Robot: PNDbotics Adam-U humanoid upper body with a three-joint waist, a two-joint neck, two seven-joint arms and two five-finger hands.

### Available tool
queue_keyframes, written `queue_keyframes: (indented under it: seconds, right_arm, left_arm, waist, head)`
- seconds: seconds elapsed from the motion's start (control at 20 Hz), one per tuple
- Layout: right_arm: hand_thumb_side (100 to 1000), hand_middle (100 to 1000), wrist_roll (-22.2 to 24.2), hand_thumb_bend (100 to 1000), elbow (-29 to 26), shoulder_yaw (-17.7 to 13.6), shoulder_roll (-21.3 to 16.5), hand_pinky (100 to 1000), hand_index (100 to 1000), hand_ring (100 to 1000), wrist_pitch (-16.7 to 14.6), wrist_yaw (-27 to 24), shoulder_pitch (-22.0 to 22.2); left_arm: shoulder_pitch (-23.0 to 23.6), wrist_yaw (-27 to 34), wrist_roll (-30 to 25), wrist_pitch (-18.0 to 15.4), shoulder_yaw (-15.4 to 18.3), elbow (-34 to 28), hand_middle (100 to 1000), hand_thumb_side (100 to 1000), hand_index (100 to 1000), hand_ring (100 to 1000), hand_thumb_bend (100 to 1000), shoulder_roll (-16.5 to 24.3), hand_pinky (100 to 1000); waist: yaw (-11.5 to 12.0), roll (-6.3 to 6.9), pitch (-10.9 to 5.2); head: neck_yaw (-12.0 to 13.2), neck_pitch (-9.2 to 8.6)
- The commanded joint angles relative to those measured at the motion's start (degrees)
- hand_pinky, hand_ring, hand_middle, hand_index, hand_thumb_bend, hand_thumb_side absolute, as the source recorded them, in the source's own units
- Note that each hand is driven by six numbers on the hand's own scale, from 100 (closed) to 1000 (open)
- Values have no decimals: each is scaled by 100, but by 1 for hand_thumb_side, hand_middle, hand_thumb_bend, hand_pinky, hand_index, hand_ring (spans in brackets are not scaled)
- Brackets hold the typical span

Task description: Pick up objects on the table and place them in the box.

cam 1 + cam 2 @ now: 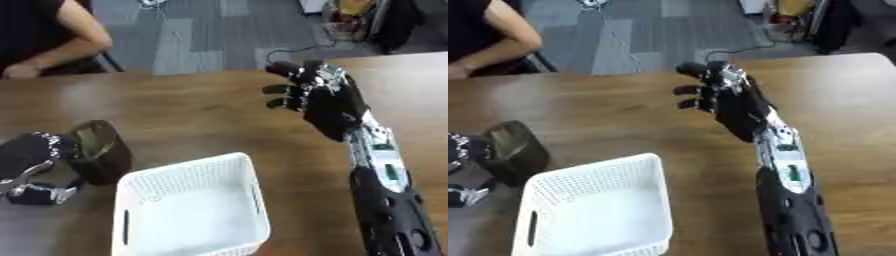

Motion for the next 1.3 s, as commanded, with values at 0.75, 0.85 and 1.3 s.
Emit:
queue_keyframes:
  seconds: [0.75,0.85,1.3]
  right_arm:
    - [1000,985,25,100,-176,-73,-129,791,954,848,150,-19,172]
    - [1000,985,25,100,-188,-81,-127,791,954,848,162,-20,177]
    - [1000,985,25,100,-205,-77,-98,791,954,848,181,-15,180]
  left_arm:
    - [1063,2013,165,339,453,-3078,100,300,246,100,100,1642,100]
    - [1080,2126,59,368,454,-3143,100,300,246,100,100,1639,100]
    - [870,2499,-240,275,278,-3372,100,307,244,100,100,1489,100]
  waist:
    - [262,90,-279]
    - [260,90,-281]
    - [234,81,-294]
  head:
    - [-512,-21]
    - [-510,-25]
    - [-482,-29]
